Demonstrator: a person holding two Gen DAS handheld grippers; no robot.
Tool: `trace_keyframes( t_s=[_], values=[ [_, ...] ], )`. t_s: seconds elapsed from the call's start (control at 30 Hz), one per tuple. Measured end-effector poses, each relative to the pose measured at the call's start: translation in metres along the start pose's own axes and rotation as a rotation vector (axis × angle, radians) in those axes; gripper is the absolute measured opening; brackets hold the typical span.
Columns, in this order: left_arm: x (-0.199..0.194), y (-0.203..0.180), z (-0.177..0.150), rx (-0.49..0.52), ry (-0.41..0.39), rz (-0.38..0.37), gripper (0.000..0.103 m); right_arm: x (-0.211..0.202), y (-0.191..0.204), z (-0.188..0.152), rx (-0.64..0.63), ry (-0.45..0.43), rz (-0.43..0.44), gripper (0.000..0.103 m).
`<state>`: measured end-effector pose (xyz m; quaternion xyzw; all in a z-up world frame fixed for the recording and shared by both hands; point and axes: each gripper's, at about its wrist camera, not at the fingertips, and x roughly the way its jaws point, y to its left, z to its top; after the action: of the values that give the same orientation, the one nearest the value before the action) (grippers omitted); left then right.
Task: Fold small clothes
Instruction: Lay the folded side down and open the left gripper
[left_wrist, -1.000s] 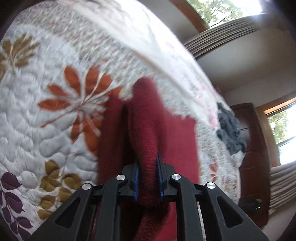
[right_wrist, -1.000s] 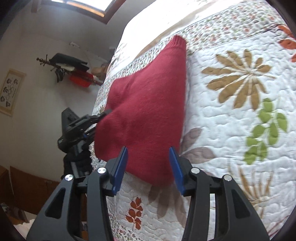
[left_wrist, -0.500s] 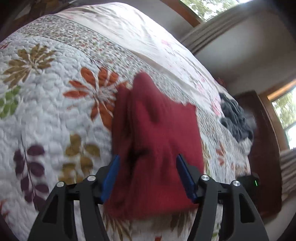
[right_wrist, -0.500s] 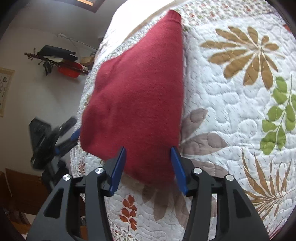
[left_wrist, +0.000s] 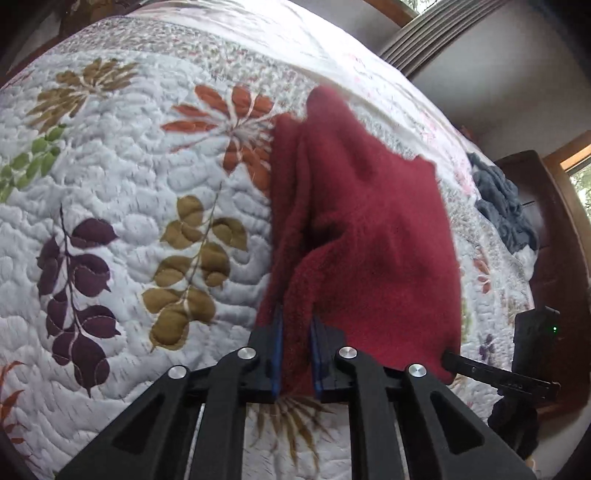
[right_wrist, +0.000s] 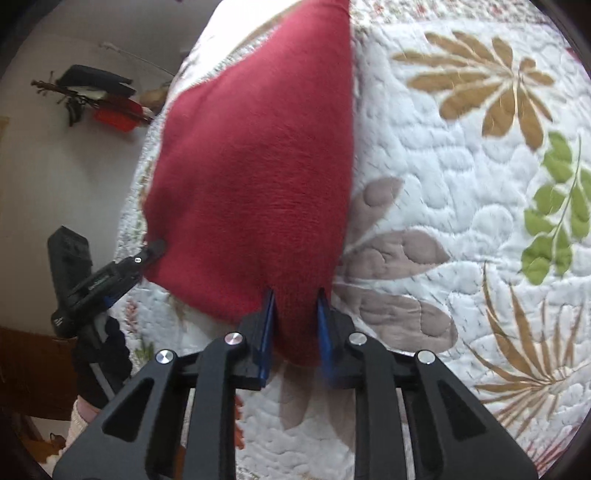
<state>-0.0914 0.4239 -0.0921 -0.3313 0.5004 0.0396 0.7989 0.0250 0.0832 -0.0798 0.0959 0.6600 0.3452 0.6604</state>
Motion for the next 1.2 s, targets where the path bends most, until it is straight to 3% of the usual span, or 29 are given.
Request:
trace_keyframes(
  t_s=[0.1, 0.23, 0.27, 0.3, 0.33, 0.5, 0.7, 0.77, 0.8, 0.87, 0.9, 0.97, 1.03, 1.2],
  values=[
    [0.000, 0.002, -0.001, 0.004, 0.002, -0.013, 0.014, 0.001, -0.004, -0.002, 0.018, 0.000, 0.011, 0.021],
    [-0.013, -0.003, 0.004, 0.022, 0.021, -0.028, 0.022, -0.015, 0.002, 0.002, -0.014, -0.012, -0.019, 0.036],
    [-0.020, -0.004, 0.008, 0.013, 0.012, -0.034, 0.033, -0.023, 0.004, 0.003, -0.022, -0.033, -0.028, 0.036],
    [-0.027, -0.005, 0.013, 0.008, -0.005, -0.037, 0.055, -0.026, 0.005, 0.005, -0.030, -0.049, -0.032, 0.036],
    [-0.034, -0.006, 0.019, 0.007, -0.030, -0.041, 0.061, -0.033, 0.008, 0.007, -0.038, -0.071, -0.029, 0.037],
    [-0.028, -0.025, 0.074, 0.015, -0.078, -0.058, 0.063, -0.036, 0.019, 0.015, -0.079, -0.101, -0.046, 0.038],
    [0.032, -0.036, 0.131, 0.001, -0.029, 0.025, 0.063, -0.015, 0.024, 0.012, -0.124, -0.079, -0.109, 0.038],
    [0.045, -0.036, 0.140, -0.016, -0.027, 0.026, 0.061, -0.009, 0.026, 0.011, -0.119, -0.073, -0.101, 0.038],
    [0.049, -0.037, 0.142, -0.017, -0.027, 0.026, 0.050, -0.009, 0.024, 0.011, -0.118, -0.071, -0.101, 0.038],
    [0.054, -0.043, 0.143, -0.004, -0.023, 0.021, 0.018, -0.008, 0.022, 0.011, -0.115, -0.068, -0.091, 0.038],
    [0.048, -0.046, 0.142, 0.008, -0.052, 0.021, 0.012, -0.007, 0.021, 0.012, -0.111, -0.068, -0.083, 0.038],
    [0.027, -0.054, 0.134, 0.044, -0.156, 0.027, 0.010, -0.008, 0.019, 0.010, -0.106, -0.072, -0.073, 0.038],
    [0.018, -0.051, 0.130, 0.041, -0.195, 0.018, 0.010, -0.007, 0.016, 0.009, -0.100, -0.073, -0.062, 0.038],
    [0.051, -0.024, 0.134, -0.016, -0.067, 0.052, 0.011, 0.001, 0.014, 0.009, -0.081, -0.067, -0.064, 0.038]
  ],
)
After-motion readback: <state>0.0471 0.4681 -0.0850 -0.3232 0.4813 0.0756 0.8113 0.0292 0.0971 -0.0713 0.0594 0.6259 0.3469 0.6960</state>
